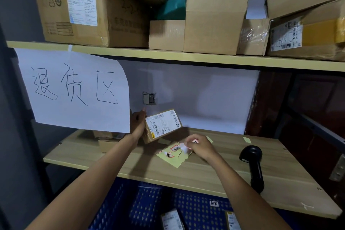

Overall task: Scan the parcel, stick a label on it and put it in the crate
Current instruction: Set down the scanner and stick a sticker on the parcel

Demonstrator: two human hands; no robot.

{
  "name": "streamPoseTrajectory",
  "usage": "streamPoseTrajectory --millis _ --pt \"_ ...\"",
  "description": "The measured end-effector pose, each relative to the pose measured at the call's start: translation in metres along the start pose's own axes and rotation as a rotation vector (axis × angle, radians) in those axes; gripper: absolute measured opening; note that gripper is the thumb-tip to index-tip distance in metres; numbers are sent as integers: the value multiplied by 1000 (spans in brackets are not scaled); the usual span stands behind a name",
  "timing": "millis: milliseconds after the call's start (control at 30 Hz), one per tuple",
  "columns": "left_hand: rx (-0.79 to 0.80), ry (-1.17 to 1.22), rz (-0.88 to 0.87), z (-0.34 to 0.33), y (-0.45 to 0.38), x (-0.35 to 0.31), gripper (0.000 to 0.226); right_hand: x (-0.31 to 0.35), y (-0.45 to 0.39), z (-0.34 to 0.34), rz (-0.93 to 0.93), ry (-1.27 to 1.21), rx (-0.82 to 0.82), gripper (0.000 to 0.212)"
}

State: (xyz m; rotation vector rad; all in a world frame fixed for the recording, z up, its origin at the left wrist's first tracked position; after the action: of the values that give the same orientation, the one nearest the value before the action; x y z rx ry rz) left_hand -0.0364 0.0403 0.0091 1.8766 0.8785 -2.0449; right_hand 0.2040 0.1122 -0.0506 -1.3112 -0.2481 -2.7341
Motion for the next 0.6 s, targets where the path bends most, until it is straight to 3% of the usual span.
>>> streamPoseTrajectory --millis 233,400,500,600 --pt "-31 16 -40 5 0 -1 43 -20 0 6 -28 356 48 24" --pt "-35 -17 -87 4 1 -3 39 -29 2 6 38 951 -79 67" --pt "-35 -39 -110 4 0 -3 38 -35 -1 6 14 1141 -178 63" --pt "-21 -25 -71 5 -2 3 40 -25 3 8 23 1121 -263 53"
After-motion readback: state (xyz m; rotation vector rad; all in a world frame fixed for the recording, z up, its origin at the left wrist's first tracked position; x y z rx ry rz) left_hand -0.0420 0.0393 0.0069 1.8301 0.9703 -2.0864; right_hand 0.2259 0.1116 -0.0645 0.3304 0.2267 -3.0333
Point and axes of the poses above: each hand's wrist, its own y-axis away from the middle knuckle, its own z-axis out of the back of the hand, x = y × z, the point moved 6 cm from there along -y, towards the middle knuckle, and after that the axes turned 12 degrees about -z, right-handed, at the moved point
